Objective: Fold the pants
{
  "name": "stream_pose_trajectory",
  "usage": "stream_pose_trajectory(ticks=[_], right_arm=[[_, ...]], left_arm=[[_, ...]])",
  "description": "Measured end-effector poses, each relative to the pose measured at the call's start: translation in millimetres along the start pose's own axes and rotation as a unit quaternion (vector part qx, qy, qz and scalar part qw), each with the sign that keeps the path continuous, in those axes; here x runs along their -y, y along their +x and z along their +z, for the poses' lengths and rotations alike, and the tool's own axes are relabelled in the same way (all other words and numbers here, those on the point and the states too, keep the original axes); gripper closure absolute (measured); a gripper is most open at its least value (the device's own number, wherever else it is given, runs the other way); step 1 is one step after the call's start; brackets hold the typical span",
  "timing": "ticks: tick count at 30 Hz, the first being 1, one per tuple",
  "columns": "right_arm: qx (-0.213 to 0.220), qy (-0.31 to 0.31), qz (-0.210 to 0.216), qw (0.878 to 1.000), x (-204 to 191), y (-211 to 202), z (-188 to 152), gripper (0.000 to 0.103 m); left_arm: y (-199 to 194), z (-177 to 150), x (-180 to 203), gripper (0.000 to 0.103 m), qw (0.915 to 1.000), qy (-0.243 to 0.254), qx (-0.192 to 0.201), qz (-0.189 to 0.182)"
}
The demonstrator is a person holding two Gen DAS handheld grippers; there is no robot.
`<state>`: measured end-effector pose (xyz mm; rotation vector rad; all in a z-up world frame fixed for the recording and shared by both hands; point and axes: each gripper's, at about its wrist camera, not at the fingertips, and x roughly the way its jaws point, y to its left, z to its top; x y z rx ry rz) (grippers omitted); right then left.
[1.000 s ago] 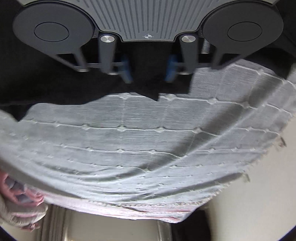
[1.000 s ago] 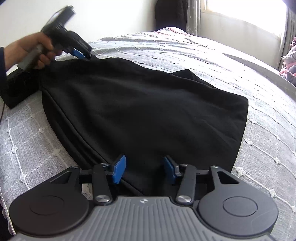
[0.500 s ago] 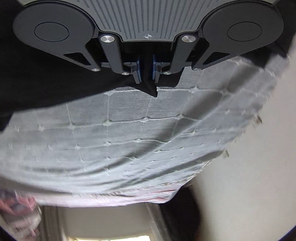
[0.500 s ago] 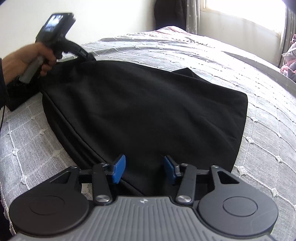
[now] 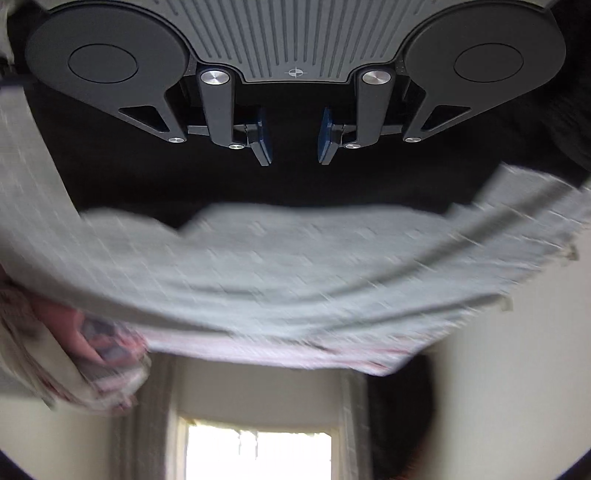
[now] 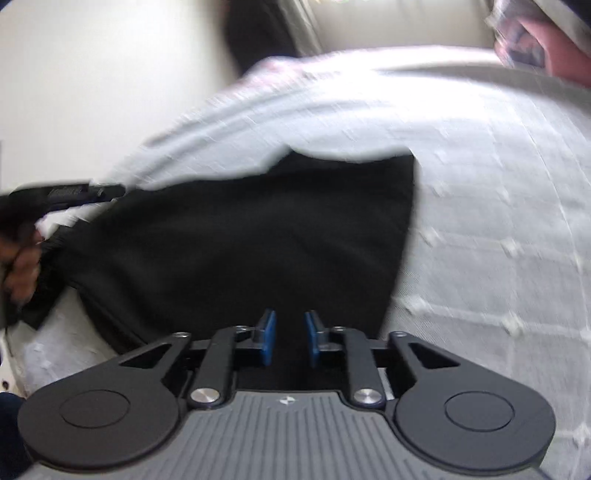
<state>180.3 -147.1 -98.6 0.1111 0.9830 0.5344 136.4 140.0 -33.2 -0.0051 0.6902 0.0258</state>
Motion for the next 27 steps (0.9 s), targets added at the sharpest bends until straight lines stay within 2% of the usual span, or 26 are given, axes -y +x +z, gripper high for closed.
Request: stream_pose_trajectory(ticks=[2,4,6,10,17,20,26,27], right_arm=[[-0.008,-0.004,-0.002,1.0,-2,-2,-3,0.04],[-0.02,-0.016,-0.001,1.0,-7,-4,-9,0.04],[-0.032,-0.028,-0.005,0.999,-11,-6,-17,0.04],[-0.038,-0.046,-0.014,0.998,-17,-14,-27,0.04],[-0.044,-0.061,-0.023,0.997,-21,-20,-34,0.04],[-0.047,-0.055,-0.026,0.997,-22,-22,-36,0.041],[-0.053,-0.072,-0.027,0.996,-29,-28,-45,0.041],[-0.055,-0.075,-0.027,0.995,-30,-28,-47,0.041]], left_arm=[[15,-23,26,0.075,0.9987,0.037,-0.034,-0.004],[26,-38,33,0.074,0.997,0.053,-0.055,0.004],[26,-43,28,0.074,0.9979,0.049,-0.042,0.001],[19,-40,19,0.076,0.9988,0.017,-0.045,0.011],[-4,-47,44,0.076,0.9991,-0.002,-0.037,-0.023],[2,-57,50,0.076,0.9983,0.016,-0.052,-0.023],[-1,-60,45,0.074,0.9984,0.012,-0.05,-0.023],[-5,-60,47,0.076,0.9988,0.012,-0.044,-0.02]])
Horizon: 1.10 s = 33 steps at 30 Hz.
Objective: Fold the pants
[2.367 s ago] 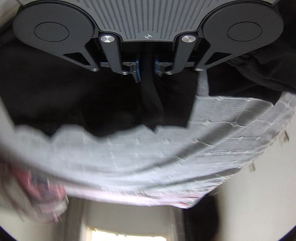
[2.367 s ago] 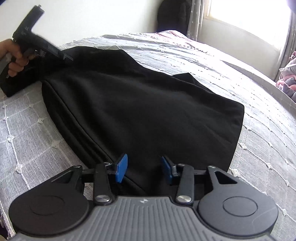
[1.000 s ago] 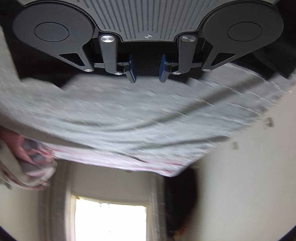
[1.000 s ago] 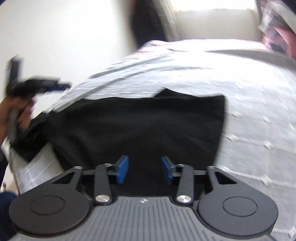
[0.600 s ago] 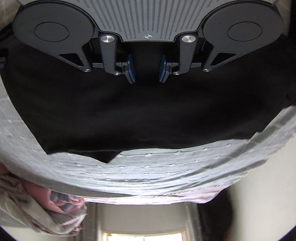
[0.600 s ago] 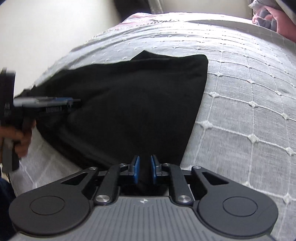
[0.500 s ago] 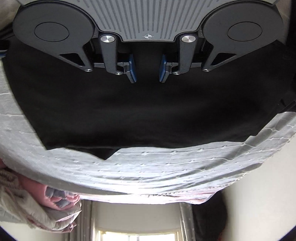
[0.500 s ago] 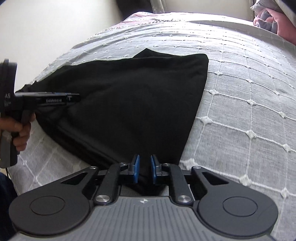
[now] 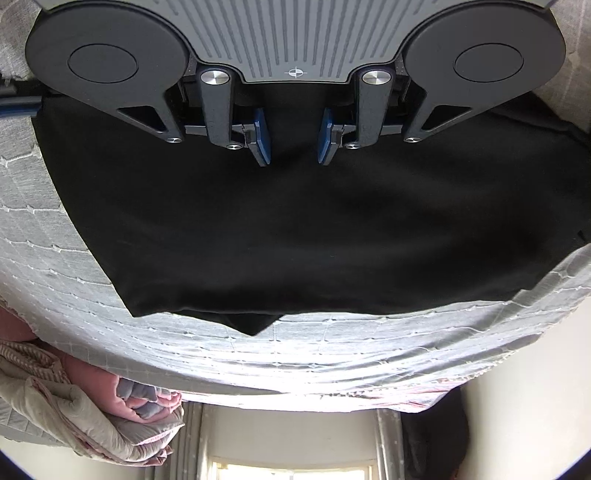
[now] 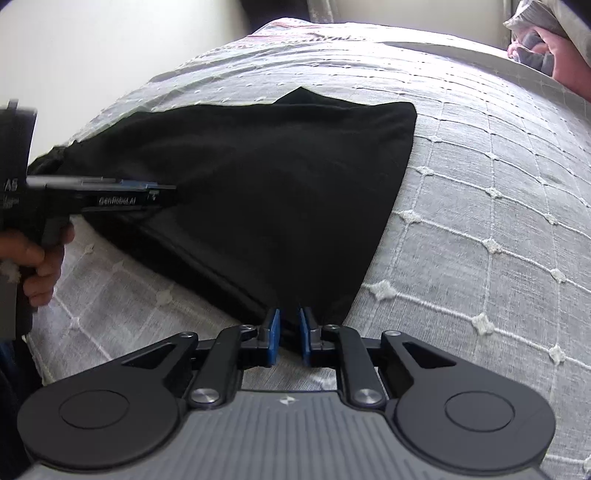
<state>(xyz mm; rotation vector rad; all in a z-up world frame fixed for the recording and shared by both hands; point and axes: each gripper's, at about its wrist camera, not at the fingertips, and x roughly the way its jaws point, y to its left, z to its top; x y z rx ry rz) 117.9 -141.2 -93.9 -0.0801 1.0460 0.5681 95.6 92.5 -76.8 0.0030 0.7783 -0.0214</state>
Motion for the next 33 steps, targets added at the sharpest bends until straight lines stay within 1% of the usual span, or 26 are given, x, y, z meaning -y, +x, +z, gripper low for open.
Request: stream_pose_trajectory(ticks=[1,4,5,6,8,9,11,13,15,19,21,23,24,25,27,29,31,33], right_arm=[[-0.004,0.0,0.002,1.0,-1,1,-2,0.041],[-0.003,-0.002,0.0,1.0,-2,1,-4,0.043],[-0.003,0.002,0.003,1.0,-1,0,-4,0.043],[-0.001,0.007,0.006,1.0,1,-1,-3,0.043],[0.007,0.013,0.01,1.0,3,-6,-3,0.043],[0.012,0.016,0.012,1.0,3,-9,-3,0.043],[0.025,0.028,0.02,0.999,8,-18,-4,0.036],[0.039,0.05,0.026,0.998,18,-26,-4,0.022],[0.051,0.087,0.03,0.994,34,-31,-5,0.016],[0.051,0.177,0.042,0.982,71,-29,-15,0.016],[0.05,0.226,0.057,0.971,90,-25,-22,0.016],[0.056,0.275,0.088,0.956,106,-21,-29,0.015],[0.06,0.292,0.101,0.949,112,-19,-32,0.015],[0.064,0.301,0.109,0.945,115,-18,-33,0.016],[0.069,0.306,0.118,0.942,115,-17,-34,0.016],[0.072,0.302,0.116,0.943,111,-17,-33,0.016],[0.071,0.3,0.123,0.943,106,-14,-31,0.016],[0.074,0.305,0.131,0.941,106,-11,-31,0.016]], left_arm=[[-4,0,3,0.077,0.9999,0.004,0.01,0.0],[-16,-5,20,0.076,0.9985,0.038,0.039,-0.004],[-15,-5,22,0.076,0.9985,0.04,0.036,-0.011],[-12,-6,23,0.076,0.999,0.034,0.025,-0.016],[0,-8,22,0.076,0.9997,0.021,-0.002,-0.011],[1,-9,21,0.075,0.9997,0.022,-0.001,-0.009],[0,-7,21,0.074,0.9997,0.026,-0.001,-0.002],[-1,-5,18,0.074,0.9999,0.016,-0.004,-0.003],[-2,-2,15,0.075,1.0,0.006,-0.005,-0.004],[-6,0,16,0.075,1.0,0.005,-0.001,-0.004],[-7,4,20,0.075,0.9999,0.001,-0.001,-0.015],[-9,9,25,0.075,0.9997,-0.002,0.002,-0.026],[-10,11,30,0.075,0.9995,-0.001,0.004,-0.03],[-10,14,34,0.075,0.9994,0.0,0.005,-0.034],[-9,21,43,0.074,0.9991,-0.001,0.006,-0.042],[-8,28,51,0.074,0.9985,-0.004,0.004,-0.055],[-9,35,58,0.072,0.9979,-0.009,0.004,-0.064],[-8,42,68,0.068,0.9976,-0.01,0.006,-0.068]])
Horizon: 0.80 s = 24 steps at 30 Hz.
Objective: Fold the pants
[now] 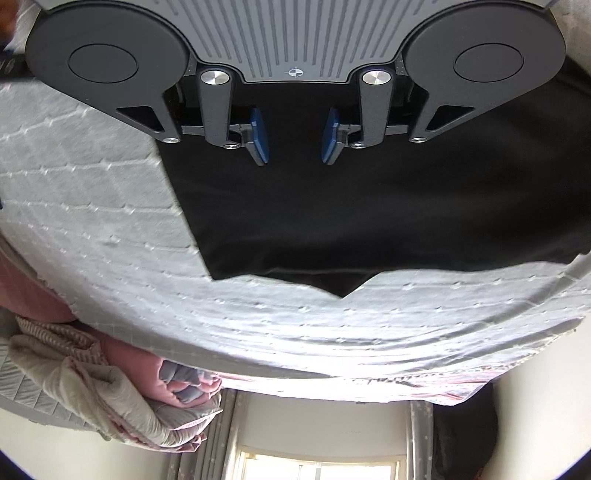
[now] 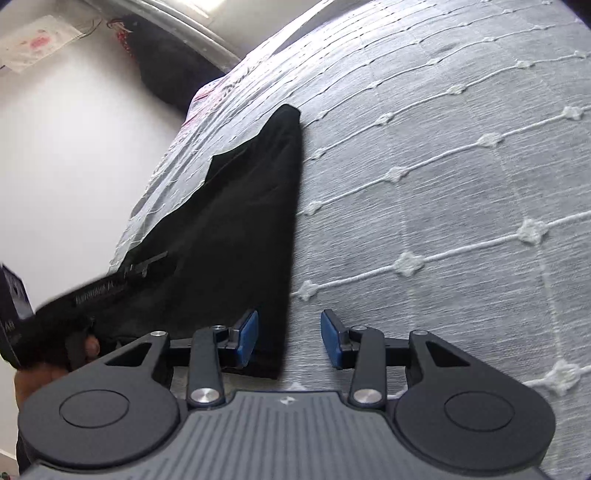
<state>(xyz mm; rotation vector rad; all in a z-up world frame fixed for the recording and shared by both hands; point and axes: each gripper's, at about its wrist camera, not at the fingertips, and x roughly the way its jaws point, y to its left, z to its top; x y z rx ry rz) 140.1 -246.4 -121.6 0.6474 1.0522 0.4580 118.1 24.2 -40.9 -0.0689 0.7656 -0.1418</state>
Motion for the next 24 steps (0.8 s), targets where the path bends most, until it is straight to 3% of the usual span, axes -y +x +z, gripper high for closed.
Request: stream_pose_trajectory(ticks=[2,4,5,6,11,13,15,19,22,24], right_arm=[[0.0,0.009,0.007,1.0,2,4,1,0.016],[0.0,0.023,0.013,1.0,5,7,3,0.017],[0.0,0.027,0.018,0.999,5,8,4,0.017],[0.0,0.03,0.021,0.999,5,9,4,0.017],[-0.009,0.031,0.032,0.999,-3,24,-2,0.02],[-0.004,0.014,0.024,1.0,-10,29,-5,0.022],[-0.002,0.007,0.024,1.0,-14,31,-6,0.022],[-0.004,0.007,0.028,1.0,-15,34,-4,0.026],[-0.01,0.014,0.031,0.999,-14,33,-1,0.026],[-0.011,0.022,0.034,0.999,-13,35,1,0.026]], left_arm=[[5,10,11,0.067,1.0,0.009,0.001,-0.002],[12,23,25,0.056,0.9996,0.025,0.002,-0.01],[18,29,35,0.039,0.999,0.042,-0.001,-0.016],[24,35,45,0.029,0.998,0.059,-0.006,-0.019],[76,53,106,0.029,0.9892,0.131,-0.056,-0.034],[100,53,129,0.029,0.9839,0.16,-0.079,0.0],[119,48,149,0.031,0.9734,0.205,-0.089,0.05],[133,40,171,0.03,0.948,0.292,-0.066,0.108],[134,42,174,0.038,0.9397,0.318,-0.069,0.105],[133,43,176,0.05,0.9373,0.324,-0.069,0.107]])
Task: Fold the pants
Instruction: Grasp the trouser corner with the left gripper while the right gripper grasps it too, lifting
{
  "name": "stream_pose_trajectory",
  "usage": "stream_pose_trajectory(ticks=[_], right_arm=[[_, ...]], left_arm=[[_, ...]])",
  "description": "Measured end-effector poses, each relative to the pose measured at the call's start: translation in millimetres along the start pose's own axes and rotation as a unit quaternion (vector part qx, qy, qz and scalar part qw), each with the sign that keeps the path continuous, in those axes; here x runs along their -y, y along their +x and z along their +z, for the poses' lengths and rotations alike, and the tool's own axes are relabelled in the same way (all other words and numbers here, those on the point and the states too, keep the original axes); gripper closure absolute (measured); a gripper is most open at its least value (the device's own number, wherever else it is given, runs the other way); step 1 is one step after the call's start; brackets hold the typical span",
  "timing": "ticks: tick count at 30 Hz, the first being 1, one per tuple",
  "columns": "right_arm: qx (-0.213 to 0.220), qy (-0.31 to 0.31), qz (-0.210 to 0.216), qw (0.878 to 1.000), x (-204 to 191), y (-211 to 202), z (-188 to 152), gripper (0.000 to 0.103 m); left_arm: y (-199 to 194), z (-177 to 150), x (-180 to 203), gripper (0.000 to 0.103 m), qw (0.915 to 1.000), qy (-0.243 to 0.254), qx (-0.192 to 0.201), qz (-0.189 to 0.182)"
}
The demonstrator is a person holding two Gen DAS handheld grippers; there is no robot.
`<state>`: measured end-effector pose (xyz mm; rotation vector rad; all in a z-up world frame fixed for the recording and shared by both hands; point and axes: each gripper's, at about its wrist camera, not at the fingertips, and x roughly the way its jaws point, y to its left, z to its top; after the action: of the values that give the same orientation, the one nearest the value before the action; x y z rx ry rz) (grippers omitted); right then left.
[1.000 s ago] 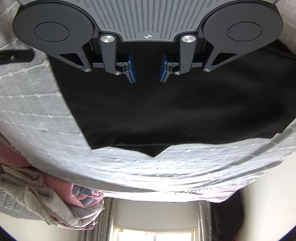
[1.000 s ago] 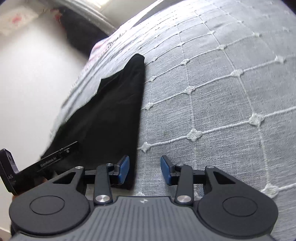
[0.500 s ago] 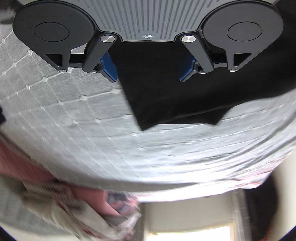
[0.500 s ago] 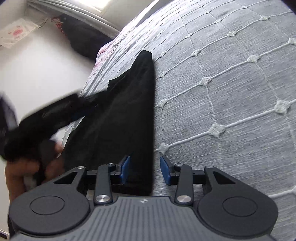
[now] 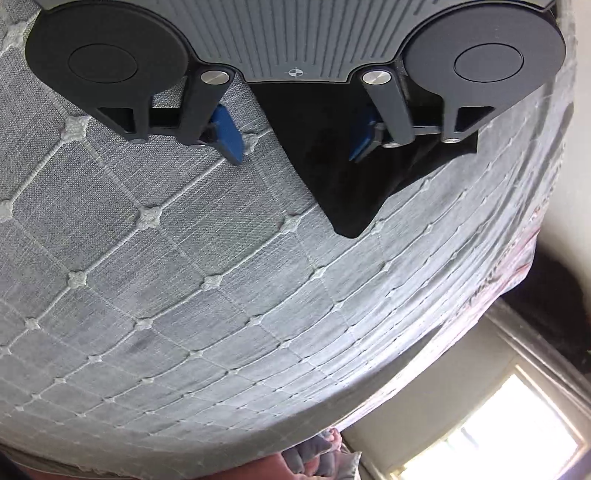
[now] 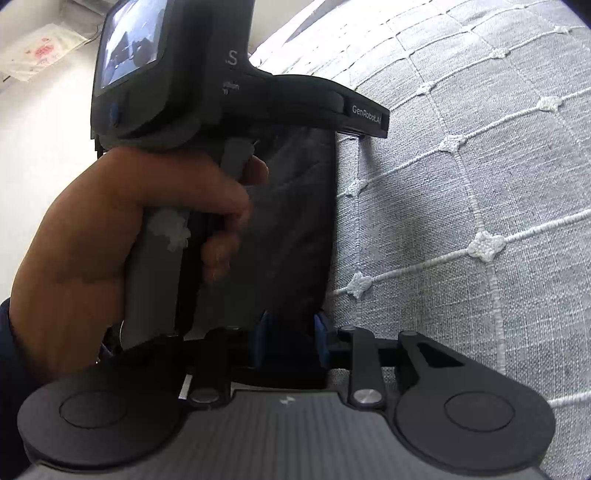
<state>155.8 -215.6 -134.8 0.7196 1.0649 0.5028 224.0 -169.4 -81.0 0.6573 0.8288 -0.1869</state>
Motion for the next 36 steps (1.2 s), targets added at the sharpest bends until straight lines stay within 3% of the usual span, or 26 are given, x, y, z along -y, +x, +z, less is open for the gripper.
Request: stream_pose_trajectory(ticks=[1,2,3,4,6,8,13,21,24,25,31,36], right_arm=[[0.0,0.003,0.0,1.0,1,1,1,0.026],[0.001,0.001,-0.001,1.0,0,2,0,0.026],[0.002,-0.005,-0.001,1.0,1,-2,-3,0.025],[0.003,-0.014,-0.004,1.0,5,-8,-7,0.025],[0.008,-0.027,-0.012,1.0,1,-9,-10,0.028],[0.012,-0.024,-0.012,1.0,1,-11,-11,0.028],[0.02,-0.008,-0.002,1.0,1,-12,-11,0.02],[0.057,-0.062,-0.035,0.996,-20,-8,-17,0.016],[0.05,-0.07,-0.043,0.995,-25,-10,-16,0.043],[0.053,-0.072,-0.051,0.995,-27,-14,-15,0.046],[0.079,-0.123,-0.067,0.987,-50,-47,-5,0.049],[0.099,-0.112,-0.078,0.986,-28,-102,14,0.051]], left_arm=[[1,0,0,0.054,1.0,0.002,-0.002,0.009],[3,1,1,0.067,0.9997,0.005,-0.006,0.022],[6,0,1,0.072,0.9996,0.005,-0.01,0.027],[7,0,-1,0.075,0.9997,0.001,-0.01,0.021],[10,0,-2,0.096,0.9999,-0.006,-0.011,0.008],[10,0,-9,0.099,0.9997,-0.023,-0.008,-0.005],[-4,1,-43,0.101,0.9958,-0.085,0.014,-0.032],[-21,-8,-101,0.101,0.9804,-0.182,0.036,-0.067],[-23,-10,-114,0.101,0.9757,-0.203,0.036,-0.076],[-23,-10,-117,0.101,0.9742,-0.209,0.035,-0.078],[-35,6,-125,0.101,0.9645,-0.242,0.05,-0.094],[-52,33,-108,0.101,0.955,-0.268,0.07,-0.107]])
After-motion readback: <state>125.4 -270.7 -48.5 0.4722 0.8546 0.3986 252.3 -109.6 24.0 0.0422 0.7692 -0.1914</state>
